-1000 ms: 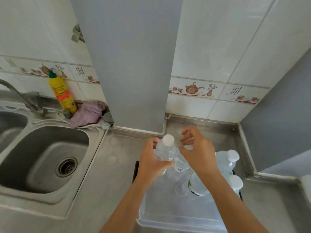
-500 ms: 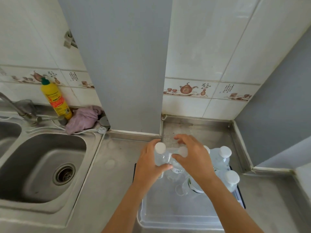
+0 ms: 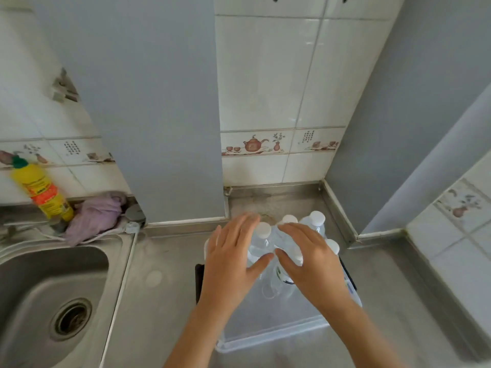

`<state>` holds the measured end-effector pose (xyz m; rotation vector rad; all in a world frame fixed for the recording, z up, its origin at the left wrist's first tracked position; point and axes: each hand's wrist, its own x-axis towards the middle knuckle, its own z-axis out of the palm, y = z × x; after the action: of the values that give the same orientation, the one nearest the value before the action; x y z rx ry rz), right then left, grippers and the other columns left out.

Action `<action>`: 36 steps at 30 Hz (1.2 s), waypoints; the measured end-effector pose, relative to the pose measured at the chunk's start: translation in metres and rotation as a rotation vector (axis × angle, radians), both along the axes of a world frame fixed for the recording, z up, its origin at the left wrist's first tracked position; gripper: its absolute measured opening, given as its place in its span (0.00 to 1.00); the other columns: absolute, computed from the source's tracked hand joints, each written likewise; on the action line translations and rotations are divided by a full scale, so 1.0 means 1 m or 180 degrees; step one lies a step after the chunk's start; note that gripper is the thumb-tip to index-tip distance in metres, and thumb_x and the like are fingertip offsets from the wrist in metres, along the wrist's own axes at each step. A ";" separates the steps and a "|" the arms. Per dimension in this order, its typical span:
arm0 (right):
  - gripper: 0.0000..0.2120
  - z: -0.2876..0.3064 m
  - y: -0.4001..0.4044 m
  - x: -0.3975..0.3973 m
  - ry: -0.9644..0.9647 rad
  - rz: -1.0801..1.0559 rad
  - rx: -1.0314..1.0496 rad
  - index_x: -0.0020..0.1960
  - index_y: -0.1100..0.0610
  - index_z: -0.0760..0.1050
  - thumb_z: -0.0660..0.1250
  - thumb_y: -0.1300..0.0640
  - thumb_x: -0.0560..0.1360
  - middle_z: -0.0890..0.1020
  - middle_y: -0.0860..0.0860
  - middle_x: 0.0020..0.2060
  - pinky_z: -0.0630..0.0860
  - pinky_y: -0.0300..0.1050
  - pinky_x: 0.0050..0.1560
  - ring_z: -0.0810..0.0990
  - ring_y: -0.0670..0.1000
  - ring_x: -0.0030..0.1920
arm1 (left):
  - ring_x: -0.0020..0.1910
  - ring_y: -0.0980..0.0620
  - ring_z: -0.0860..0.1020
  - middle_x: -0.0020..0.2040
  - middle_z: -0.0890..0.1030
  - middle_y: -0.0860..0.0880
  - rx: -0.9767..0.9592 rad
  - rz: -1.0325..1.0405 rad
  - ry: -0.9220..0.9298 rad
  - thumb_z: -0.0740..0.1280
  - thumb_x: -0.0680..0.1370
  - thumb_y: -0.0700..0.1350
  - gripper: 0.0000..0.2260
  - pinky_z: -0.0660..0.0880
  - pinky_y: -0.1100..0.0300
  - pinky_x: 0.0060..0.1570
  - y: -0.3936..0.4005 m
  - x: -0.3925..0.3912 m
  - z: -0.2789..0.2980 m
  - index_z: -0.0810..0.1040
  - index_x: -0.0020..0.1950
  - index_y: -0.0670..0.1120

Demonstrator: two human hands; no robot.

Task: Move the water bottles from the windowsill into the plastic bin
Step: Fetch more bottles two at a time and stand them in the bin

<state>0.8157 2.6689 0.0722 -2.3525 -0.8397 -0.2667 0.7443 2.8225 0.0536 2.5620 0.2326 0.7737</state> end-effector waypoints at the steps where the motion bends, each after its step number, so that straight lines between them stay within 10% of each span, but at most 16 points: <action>1: 0.19 0.001 -0.006 -0.006 -0.0024 -0.0099 -0.0011 0.60 0.53 0.78 0.75 0.57 0.70 0.83 0.48 0.56 0.75 0.36 0.45 0.81 0.50 0.56 | 0.69 0.50 0.73 0.71 0.75 0.51 0.0178 -0.0048 -0.0017 0.68 0.74 0.60 0.27 0.68 0.46 0.68 -0.005 -0.002 0.003 0.74 0.70 0.49; 16: 0.18 0.010 -0.153 -0.107 0.0004 -0.1297 -0.0278 0.62 0.48 0.76 0.72 0.52 0.72 0.80 0.44 0.61 0.77 0.42 0.42 0.80 0.51 0.57 | 0.64 0.48 0.78 0.65 0.80 0.50 0.0779 -0.1041 -0.0217 0.74 0.73 0.53 0.21 0.74 0.40 0.63 -0.103 -0.039 0.025 0.81 0.64 0.48; 24: 0.22 0.018 -0.279 -0.202 -0.0007 -0.2190 -0.0324 0.68 0.50 0.73 0.61 0.44 0.77 0.75 0.49 0.68 0.76 0.54 0.61 0.74 0.53 0.67 | 0.65 0.49 0.78 0.66 0.79 0.50 0.0659 -0.1940 -0.0215 0.60 0.78 0.56 0.21 0.73 0.40 0.63 -0.243 -0.080 0.026 0.80 0.66 0.48; 36: 0.22 0.010 -0.443 -0.365 0.0038 -0.3712 -0.0158 0.63 0.52 0.77 0.57 0.42 0.76 0.79 0.49 0.63 0.76 0.49 0.55 0.78 0.54 0.62 | 0.66 0.50 0.77 0.65 0.80 0.51 0.0855 -0.3234 -0.0017 0.59 0.78 0.56 0.21 0.70 0.42 0.65 -0.446 -0.169 0.017 0.80 0.65 0.50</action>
<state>0.4503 2.2260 0.0817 -2.6111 0.6328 -0.6829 0.5748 2.3762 0.0709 2.4239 -1.1500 0.4070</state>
